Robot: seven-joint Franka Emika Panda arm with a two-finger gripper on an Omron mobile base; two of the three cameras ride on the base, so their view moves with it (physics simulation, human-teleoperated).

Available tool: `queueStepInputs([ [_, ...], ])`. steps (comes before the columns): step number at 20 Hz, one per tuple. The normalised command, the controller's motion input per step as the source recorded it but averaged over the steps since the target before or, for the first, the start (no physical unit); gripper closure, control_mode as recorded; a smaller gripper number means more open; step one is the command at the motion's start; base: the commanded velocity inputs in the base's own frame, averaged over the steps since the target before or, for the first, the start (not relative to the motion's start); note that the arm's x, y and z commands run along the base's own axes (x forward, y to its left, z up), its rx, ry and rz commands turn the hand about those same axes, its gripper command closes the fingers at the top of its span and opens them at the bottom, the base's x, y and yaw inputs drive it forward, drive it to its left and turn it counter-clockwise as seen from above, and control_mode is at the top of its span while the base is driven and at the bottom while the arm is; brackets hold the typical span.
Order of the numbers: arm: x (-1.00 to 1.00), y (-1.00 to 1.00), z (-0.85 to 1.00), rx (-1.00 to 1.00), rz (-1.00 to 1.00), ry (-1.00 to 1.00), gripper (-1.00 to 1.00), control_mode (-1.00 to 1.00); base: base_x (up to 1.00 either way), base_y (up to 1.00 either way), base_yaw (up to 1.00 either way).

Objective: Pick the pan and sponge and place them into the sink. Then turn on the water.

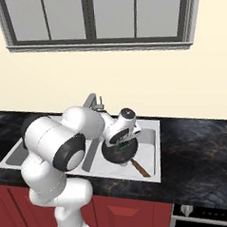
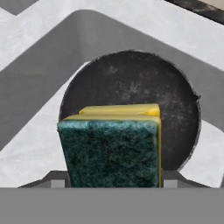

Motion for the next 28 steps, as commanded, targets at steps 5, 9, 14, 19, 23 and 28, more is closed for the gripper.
queueStepInputs([
  [5,0.38,0.0,-0.23,0.0,0.05,0.04,1.0,-1.0,0.0,0.0,0.0],
  [9,0.31,0.0,-0.27,0.0,0.05,0.03,1.0,-1.0,0.0,0.0,0.0],
  [14,0.06,0.0,-0.33,0.0,0.09,0.01,1.0,-1.0,0.0,0.0,0.0],
  [19,0.02,0.0,-0.32,0.0,0.1,0.0,1.0,-1.0,0.0,0.0,0.0],
  [23,0.15,0.0,-0.21,0.0,0.09,0.0,1.0,-1.0,0.0,0.0,0.0],
  [28,0.2,0.0,-0.11,0.0,0.09,0.0,-1.0,-1.0,0.0,0.0,0.0],
])
